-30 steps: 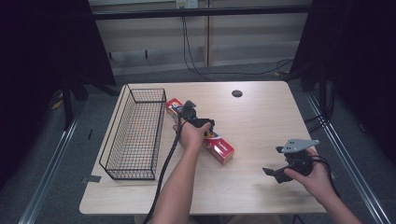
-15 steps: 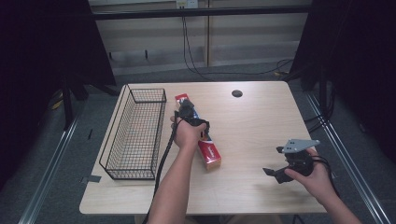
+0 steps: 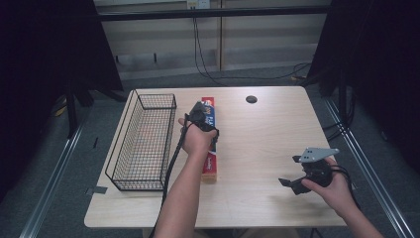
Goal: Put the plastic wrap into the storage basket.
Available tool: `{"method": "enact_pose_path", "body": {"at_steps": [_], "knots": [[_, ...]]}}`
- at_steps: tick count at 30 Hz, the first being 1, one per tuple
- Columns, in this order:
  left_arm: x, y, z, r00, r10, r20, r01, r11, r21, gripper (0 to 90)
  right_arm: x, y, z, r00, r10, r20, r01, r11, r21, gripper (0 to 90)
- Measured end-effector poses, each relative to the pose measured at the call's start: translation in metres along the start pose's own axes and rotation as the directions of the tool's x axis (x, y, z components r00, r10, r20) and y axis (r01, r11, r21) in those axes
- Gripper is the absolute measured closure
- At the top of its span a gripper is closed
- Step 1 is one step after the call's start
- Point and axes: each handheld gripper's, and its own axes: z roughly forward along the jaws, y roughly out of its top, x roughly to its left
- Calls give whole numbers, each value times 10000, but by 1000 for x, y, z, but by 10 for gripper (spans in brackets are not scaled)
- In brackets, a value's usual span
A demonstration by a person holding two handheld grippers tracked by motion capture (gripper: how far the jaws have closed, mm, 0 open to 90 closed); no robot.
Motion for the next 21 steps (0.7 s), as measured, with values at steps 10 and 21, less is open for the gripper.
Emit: {"method": "enact_pose_path", "body": {"at_steps": [10, 21], "knots": [[-2, 8, 16, 9995, 30, -313, -45, 9988, -491, 328, -1, 0, 0, 10000, -32, -25, 32, 10000, -15, 46], [-8, 0, 9, 9945, 590, -868, -564, 9979, 313, 399, -2, -1, 0, 10000, -67, -8, 67, 10000, -11, 46]]}}
